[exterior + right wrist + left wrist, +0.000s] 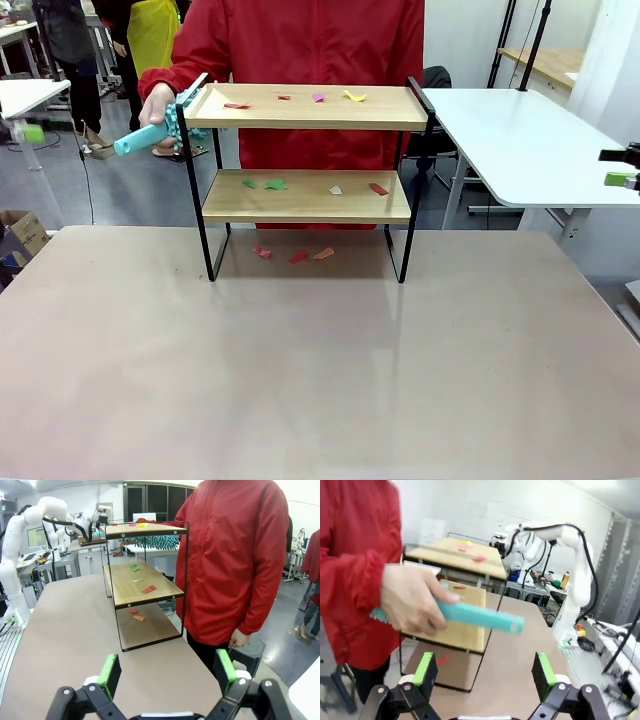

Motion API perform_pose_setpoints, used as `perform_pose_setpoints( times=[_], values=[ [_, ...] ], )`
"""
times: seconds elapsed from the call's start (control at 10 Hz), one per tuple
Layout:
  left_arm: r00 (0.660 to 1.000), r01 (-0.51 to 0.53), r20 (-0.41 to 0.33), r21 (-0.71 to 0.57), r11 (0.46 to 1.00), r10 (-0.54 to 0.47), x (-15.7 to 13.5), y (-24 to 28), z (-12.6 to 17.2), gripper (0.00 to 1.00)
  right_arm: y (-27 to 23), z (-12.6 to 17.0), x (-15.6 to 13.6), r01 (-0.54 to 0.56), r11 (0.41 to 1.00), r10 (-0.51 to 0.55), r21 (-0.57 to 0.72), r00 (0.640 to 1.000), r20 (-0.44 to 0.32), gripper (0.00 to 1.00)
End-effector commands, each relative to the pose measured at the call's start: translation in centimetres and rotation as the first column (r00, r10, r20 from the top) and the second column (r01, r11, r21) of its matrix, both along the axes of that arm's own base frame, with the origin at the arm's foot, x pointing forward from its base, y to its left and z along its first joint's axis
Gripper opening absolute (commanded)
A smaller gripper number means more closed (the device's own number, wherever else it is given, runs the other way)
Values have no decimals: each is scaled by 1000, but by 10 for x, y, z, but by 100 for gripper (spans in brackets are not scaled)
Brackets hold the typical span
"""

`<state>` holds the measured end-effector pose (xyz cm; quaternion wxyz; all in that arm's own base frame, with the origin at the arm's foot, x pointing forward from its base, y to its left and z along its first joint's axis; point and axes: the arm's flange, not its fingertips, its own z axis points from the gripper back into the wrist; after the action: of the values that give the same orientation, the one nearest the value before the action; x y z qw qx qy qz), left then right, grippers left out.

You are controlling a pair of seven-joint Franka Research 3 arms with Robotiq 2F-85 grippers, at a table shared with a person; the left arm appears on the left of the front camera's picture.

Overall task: Clean the shelf.
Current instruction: Pick up the Duster handed by the human.

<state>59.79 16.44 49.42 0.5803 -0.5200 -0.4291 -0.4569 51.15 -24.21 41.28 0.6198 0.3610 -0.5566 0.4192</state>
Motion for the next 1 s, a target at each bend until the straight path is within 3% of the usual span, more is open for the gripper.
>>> perform_pose_setpoints(
  times=[0.0,0.1,0.2,0.3,0.4,0.6,0.7,0.9],
  values=[
    [969,-55,-232,123,991,82,2,-41,72,100,2,2,-1,-1,1000,1,2,1000,3,100],
    [928,-131,-319,205,970,193,0,-56,104,100,2,2,-1,-1,1000,1,2,1000,3,100],
    [899,-158,-351,297,942,261,-8,-73,135,100,2,2,-1,-1,1000,1,2,1000,3,100],
    [885,-222,-317,356,908,340,-20,-93,162,100,2,2,-1,-1,1000,1,2,1000,3,100],
    [801,-227,-412,462,857,435,-30,-115,180,100,2,2,-1,-1,1000,1,2,1000,3,100],
    [742,-270,-343,633,725,576,-48,-151,192,100,2,2,-1,-1,1000,1,2,1000,3,100],
    [730,-253,-301,716,651,614,-58,-167,192,100,2,2,-1,-1,1000,1,2,1000,3,100],
    [664,-262,-263,795,547,700,-70,-184,180,100,2,2,-1,-1,1000,1,2,1000,3,100]
  ],
)
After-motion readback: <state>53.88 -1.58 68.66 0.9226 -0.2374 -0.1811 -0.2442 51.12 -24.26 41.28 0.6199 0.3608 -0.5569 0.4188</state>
